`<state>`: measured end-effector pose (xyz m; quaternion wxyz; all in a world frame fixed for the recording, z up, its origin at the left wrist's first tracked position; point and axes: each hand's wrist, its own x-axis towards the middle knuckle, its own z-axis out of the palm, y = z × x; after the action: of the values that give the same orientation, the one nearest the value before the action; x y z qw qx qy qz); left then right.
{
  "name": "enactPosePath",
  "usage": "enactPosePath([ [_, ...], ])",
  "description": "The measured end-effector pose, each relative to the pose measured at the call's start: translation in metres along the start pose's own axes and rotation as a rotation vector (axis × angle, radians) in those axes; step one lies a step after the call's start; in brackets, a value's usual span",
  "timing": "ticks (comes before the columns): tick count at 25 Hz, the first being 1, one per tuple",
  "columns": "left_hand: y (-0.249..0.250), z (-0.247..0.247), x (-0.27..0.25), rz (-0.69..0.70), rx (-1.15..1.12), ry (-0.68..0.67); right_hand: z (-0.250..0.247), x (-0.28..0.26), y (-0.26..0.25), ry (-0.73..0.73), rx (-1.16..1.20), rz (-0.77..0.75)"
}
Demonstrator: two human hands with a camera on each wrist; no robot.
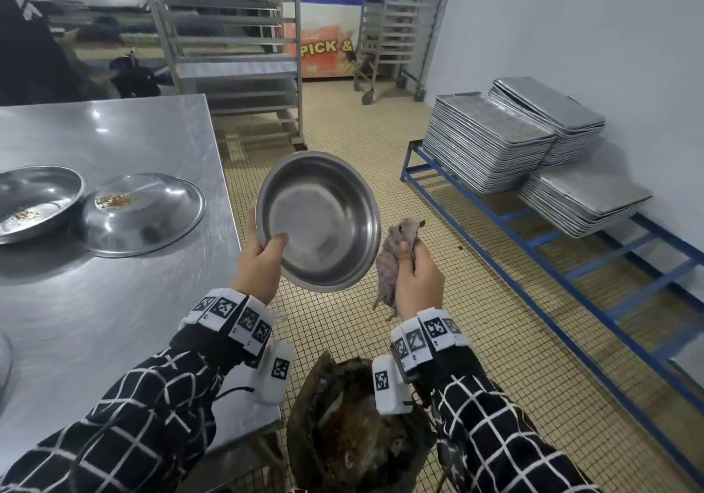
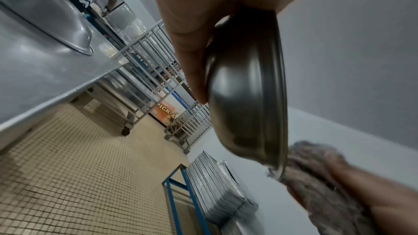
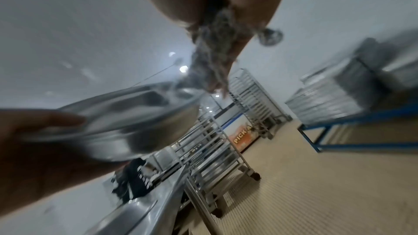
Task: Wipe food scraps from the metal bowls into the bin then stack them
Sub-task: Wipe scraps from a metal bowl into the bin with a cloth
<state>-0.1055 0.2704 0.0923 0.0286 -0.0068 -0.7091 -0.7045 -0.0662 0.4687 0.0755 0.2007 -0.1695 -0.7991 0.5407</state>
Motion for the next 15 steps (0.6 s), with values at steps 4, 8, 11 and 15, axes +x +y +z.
enactPosePath([
  [4, -0.012, -0.003, 0.006, -0.035, 0.102, -0.097, 0.025, -0.027, -0.009, -0.307, -0.148, -0.306],
  [8, -0.005, -0.008, 0.009, 0.016, 0.115, -0.130, 0.060, -0.050, -0.004, -0.725, -0.402, -0.587],
  [11, 0.005, -0.022, 0.013, 0.016, 0.117, -0.108, 0.051, -0.038, 0.010, -0.699, -0.700, -0.718],
  [15, 0.003, -0.026, 0.007, 0.037, 0.135, -0.119, 0.050, -0.040, 0.014, -0.690, -0.745, -0.711],
])
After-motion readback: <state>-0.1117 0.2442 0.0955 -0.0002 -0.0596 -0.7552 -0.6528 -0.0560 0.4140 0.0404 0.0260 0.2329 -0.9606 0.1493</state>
